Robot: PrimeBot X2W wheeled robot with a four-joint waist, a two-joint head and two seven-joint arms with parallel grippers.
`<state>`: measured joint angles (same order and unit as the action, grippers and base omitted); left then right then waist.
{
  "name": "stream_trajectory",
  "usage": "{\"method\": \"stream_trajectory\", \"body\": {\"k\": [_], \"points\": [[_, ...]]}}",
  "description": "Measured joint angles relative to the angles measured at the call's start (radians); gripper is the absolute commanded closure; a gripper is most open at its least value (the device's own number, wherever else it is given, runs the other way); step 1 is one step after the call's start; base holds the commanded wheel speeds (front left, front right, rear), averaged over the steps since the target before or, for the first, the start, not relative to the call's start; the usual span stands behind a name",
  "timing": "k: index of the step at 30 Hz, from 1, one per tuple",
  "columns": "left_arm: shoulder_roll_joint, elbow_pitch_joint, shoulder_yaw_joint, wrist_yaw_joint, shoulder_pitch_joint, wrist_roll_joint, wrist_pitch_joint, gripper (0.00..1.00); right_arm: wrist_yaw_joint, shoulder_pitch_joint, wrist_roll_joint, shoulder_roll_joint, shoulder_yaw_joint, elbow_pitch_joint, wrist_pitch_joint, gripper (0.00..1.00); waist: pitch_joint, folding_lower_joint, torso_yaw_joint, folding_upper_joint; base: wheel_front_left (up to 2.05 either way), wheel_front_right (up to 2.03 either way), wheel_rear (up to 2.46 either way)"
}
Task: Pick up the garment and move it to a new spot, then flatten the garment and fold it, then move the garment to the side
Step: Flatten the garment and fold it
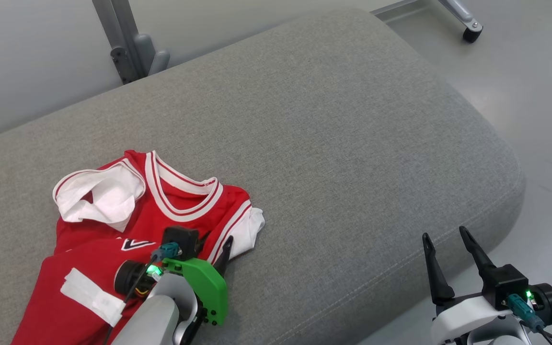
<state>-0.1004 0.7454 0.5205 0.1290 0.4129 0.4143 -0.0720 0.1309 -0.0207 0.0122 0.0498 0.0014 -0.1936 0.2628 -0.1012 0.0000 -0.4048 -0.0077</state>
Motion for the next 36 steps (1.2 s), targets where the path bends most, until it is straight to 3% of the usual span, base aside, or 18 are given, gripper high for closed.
{"method": "stream_trajectory", "body": {"k": [5,11,16,20,24,35,36], "points": [[0.013,0.014,0.045,0.000,0.011,0.042,-0.038,1.00,0.000,-0.001,0.009,0.000,-0.002,-0.002,0.000,0.00,0.024,0.0000,-0.001,0.0000,0.00,0.00,0.00],[0.015,-0.128,0.174,0.000,0.007,0.176,-0.089,1.00,0.000,-0.019,0.023,0.000,-0.012,-0.006,0.000,0.00,0.045,0.0000,0.016,0.0000,0.00,0.00,0.00],[-0.058,-0.353,0.309,0.000,-0.010,0.317,-0.115,1.00,0.000,-0.028,0.043,0.000,-0.029,-0.005,0.000,0.00,0.061,0.0000,0.042,0.0000,0.00,0.00,0.00],[-0.130,-0.471,0.339,0.000,-0.012,0.400,-0.141,1.00,0.000,-0.030,0.045,0.000,-0.027,-0.003,0.000,0.00,0.071,0.0000,0.063,0.0000,0.00,0.00,0.00],[-0.142,-0.413,0.314,0.000,-0.006,0.396,-0.164,1.00,0.000,-0.025,0.046,0.000,-0.017,-0.003,0.000,0.00,0.068,0.0000,0.072,0.0000,0.00,0.00,0.00],[-0.038,-0.057,0.252,-0.023,0.122,0.330,-0.188,1.00,0.000,-0.005,0.054,0.000,0.002,-0.004,0.000,0.00,0.020,0.0000,0.041,0.0000,0.00,0.00,0.00],[-0.026,-0.041,0.242,-0.023,0.128,0.323,-0.189,0.85,0.000,-0.004,0.054,0.000,0.001,-0.004,0.000,0.00,0.015,0.0000,0.038,0.0000,0.00,0.00,0.00]]}}
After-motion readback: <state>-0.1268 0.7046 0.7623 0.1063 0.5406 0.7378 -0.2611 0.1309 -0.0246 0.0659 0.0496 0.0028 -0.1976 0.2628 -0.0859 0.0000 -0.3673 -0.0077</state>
